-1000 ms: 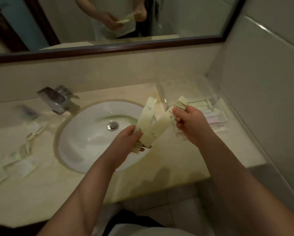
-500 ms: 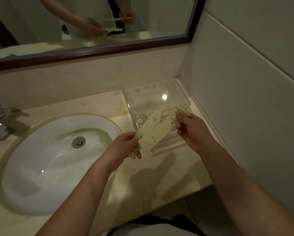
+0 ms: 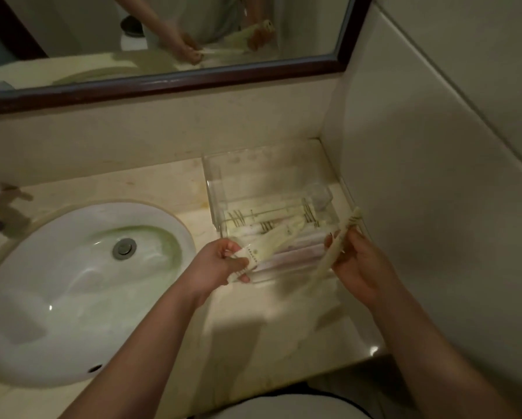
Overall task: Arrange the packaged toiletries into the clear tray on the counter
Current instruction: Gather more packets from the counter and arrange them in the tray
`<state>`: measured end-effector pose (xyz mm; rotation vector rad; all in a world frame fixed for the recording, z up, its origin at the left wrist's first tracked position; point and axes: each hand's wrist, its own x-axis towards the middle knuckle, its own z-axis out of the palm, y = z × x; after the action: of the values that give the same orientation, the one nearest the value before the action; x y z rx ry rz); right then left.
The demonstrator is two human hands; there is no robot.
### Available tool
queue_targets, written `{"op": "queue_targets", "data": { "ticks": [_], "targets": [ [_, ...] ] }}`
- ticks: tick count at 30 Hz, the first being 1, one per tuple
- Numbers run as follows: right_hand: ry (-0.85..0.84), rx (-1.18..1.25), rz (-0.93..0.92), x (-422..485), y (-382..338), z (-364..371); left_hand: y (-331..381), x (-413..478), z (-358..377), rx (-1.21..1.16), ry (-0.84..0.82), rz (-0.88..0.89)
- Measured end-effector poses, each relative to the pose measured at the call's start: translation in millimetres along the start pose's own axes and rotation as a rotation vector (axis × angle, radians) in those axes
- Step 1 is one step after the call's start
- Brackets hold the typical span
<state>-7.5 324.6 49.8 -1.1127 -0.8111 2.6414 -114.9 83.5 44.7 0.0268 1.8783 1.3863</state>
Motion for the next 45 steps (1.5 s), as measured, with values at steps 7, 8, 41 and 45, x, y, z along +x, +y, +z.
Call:
{"op": "queue_targets", "data": {
  "ticks": [7, 8, 41, 45],
  "targets": [
    [-0.081, -0.139, 0.118, 12, 2, 6, 9, 36, 18, -0.32, 0.235, -0.12],
    [-0.113, -0.139, 0.128, 12, 2, 8, 12, 41, 20, -0.327, 0.25, -0.138],
    [-0.168, -0.785, 0.142, -13, 13, 29, 14, 98, 40, -0.696, 0.427, -0.269],
    [-0.167, -0.946, 0.146, -14, 5, 28, 16, 102, 46, -0.679, 0.463, -0.262]
  ]
}}
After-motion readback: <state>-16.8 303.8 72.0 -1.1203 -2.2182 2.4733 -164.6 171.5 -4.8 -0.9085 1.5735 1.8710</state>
